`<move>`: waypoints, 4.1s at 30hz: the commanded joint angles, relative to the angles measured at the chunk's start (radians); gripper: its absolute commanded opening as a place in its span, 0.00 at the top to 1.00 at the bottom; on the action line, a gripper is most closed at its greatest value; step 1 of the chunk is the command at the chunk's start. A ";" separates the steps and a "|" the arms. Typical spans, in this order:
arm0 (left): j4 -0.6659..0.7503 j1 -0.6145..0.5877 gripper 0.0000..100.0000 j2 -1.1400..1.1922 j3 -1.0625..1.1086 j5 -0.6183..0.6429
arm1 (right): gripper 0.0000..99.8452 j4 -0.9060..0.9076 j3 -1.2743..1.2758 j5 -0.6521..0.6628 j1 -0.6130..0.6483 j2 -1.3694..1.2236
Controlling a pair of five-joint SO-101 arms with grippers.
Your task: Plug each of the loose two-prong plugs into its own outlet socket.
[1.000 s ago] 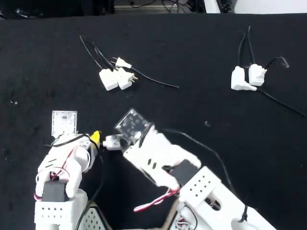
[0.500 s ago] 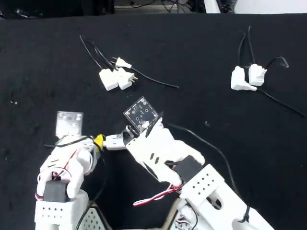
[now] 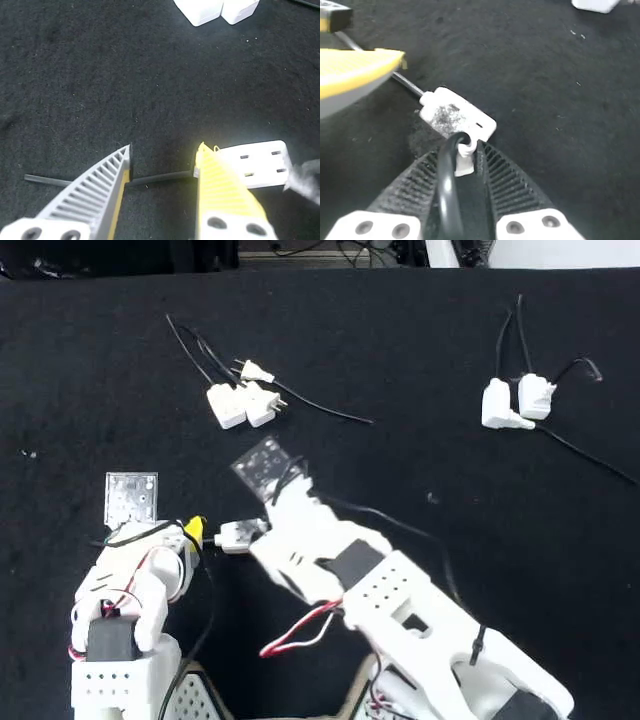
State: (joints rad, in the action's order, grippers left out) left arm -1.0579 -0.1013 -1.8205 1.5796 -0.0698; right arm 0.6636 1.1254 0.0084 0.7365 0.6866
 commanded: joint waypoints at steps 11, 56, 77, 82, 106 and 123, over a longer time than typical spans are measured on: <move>0.031 -0.022 0.78 -0.003 -0.035 0.014 | 0.99 0.011 -0.053 0.069 0.061 -0.077; -0.031 -0.090 0.78 0.617 -0.430 -0.132 | 0.99 -0.046 0.021 0.077 -0.078 0.076; 0.316 -0.022 0.78 1.386 -0.608 -0.181 | 0.99 -0.132 0.081 0.072 -0.078 0.070; 0.327 0.048 0.78 1.430 -0.607 -0.155 | 0.99 -0.135 0.084 0.072 -0.078 0.070; 0.180 0.147 0.78 1.428 -0.601 -0.155 | 0.99 -0.216 0.070 0.078 -0.117 0.068; 0.049 0.157 0.78 1.194 -0.550 -0.121 | 0.99 -0.110 -0.008 0.081 -0.118 0.068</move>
State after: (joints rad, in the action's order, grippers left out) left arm -0.9751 0.0844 -0.4611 1.0134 -0.1926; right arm 0.4948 1.2129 0.0882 0.6337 0.7173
